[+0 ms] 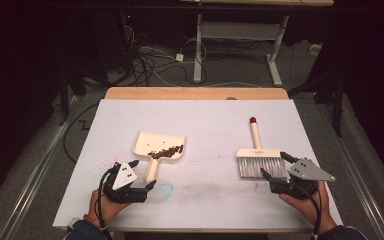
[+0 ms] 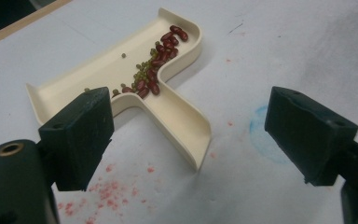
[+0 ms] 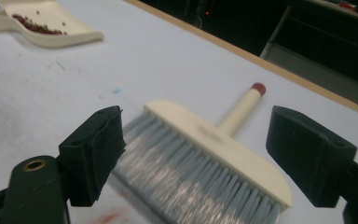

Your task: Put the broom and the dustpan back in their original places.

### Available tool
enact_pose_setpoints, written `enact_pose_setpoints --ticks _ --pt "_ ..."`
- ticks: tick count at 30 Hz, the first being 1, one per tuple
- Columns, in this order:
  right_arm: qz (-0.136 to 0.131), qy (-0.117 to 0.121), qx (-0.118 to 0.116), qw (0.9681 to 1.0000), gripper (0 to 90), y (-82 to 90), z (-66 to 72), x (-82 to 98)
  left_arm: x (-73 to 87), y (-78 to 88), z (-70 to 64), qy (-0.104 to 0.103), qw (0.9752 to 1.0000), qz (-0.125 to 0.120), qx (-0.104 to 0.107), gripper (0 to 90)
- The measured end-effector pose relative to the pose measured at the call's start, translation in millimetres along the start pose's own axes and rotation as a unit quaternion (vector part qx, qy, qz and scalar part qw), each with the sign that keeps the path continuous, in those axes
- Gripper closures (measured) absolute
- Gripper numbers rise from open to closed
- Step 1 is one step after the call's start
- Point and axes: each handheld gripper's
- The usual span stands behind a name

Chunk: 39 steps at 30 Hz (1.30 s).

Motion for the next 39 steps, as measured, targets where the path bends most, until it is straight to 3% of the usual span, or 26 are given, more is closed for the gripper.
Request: enact_pose_setpoints --ticks 2,8,11,39 --pt "0.006 -0.011 -0.009 0.9999 19.5 0.3 1.6 4.9 -0.3 1.4 -0.7 0.000 1.0000 -0.003 -0.002 15.3" --pt "0.023 0.004 -0.009 0.9997 20.2 -0.3 7.9 12.6 -0.6 5.7 -3.3 -0.009 0.9999 -0.006 -0.006 15.2" --pt "0.015 0.012 -0.006 0.9998 20.2 3.5 11.5 9.2 0.2 8.3 -1.5 -0.001 0.9999 -0.011 -0.007 15.2" --pt "0.008 0.015 -0.015 0.9997 20.9 5.8 15.5 3.7 -1.2 0.5 -1.8 -0.005 1.0000 0.001 0.000 15.2"
Point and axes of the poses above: each handheld gripper's, and its own axes: y roughly backward along the jaws, x roughly out of its underside, z roughly to its left, and after that the axes turned 3 degrees about -z, right-handed
